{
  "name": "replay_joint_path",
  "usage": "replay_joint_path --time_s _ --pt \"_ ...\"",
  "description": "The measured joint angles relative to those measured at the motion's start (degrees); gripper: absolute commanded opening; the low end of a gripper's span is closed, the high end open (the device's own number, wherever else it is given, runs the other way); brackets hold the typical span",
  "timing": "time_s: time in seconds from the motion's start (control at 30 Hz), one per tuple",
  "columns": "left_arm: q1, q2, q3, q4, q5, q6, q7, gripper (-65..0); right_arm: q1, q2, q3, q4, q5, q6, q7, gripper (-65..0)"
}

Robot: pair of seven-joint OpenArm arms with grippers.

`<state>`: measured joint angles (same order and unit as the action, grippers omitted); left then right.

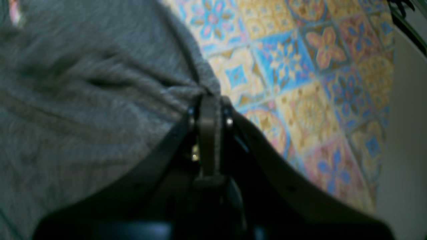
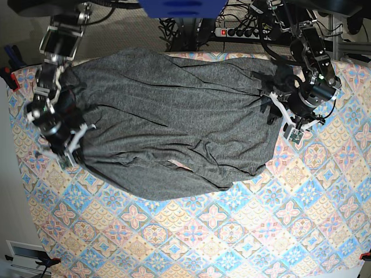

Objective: Layout the t-shirt on the table in an organized manner, then fold the t-shirt properly
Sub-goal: 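Move the right gripper inward and grasp the shirt edge lower along it, then pull the shirt edges apart with both grippers to flatten it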

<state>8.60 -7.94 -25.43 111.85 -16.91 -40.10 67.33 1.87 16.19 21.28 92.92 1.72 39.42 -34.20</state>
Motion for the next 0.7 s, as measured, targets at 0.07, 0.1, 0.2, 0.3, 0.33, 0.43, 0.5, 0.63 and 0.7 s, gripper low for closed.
replay_joint_path --time_s 0.07,0.1,0.2,0.3,0.33,0.43,0.5,0.63,0.7 --pt "0.15 0.02 0.0 -0.11 0.0 0.0 0.02 -35.5 -2.29 0.0 3.08 2.47 -0.39 -0.02 -0.87 -65.0" --pt "0.15 0.02 0.0 -0.35 0.02 0.0 0.02 -35.5 -3.06 0.07 4.92 4.15 -0.85 -0.26 -0.98 -65.0" --pt "0.15 0.02 0.02 -1.92 0.02 0.0 0.02 -35.5 -5.4 0.11 9.51 9.49 0.0 -0.48 1.05 -65.0" --pt "0.17 0.02 0.0 -2.89 0.04 0.0 0.04 -35.5 -8.83 -2.27 12.04 11.91 -0.31 -0.44 0.46 -65.0" --pt "0.15 0.02 0.0 -3.04 0.04 0.0 0.02 -35.5 -10.08 -2.78 12.57 12.28 -0.24 0.31 0.07 -65.0" --pt "0.15 0.0 0.0 -3.08 0.04 0.0 0.02 -35.5 -11.54 -2.6 13.38 12.39 -0.46 -0.15 -0.28 -65.0" --pt "0.15 0.02 0.0 -3.08 0.04 0.0 0.04 -35.5 -11.17 -2.21 13.38 12.22 -0.15 -0.42 0.42 -65.0" --pt "0.2 0.0 0.0 -3.08 0.07 0.0 0.09 -35.5 -11.28 -2.64 13.33 10.73 -0.17 -0.35 -0.46 -57.3" --pt "0.31 0.02 0.0 -3.08 0.0 0.0 0.11 -35.5 -11.5 -2.69 13.33 10.62 -0.24 -0.2 -0.5 -48.8"
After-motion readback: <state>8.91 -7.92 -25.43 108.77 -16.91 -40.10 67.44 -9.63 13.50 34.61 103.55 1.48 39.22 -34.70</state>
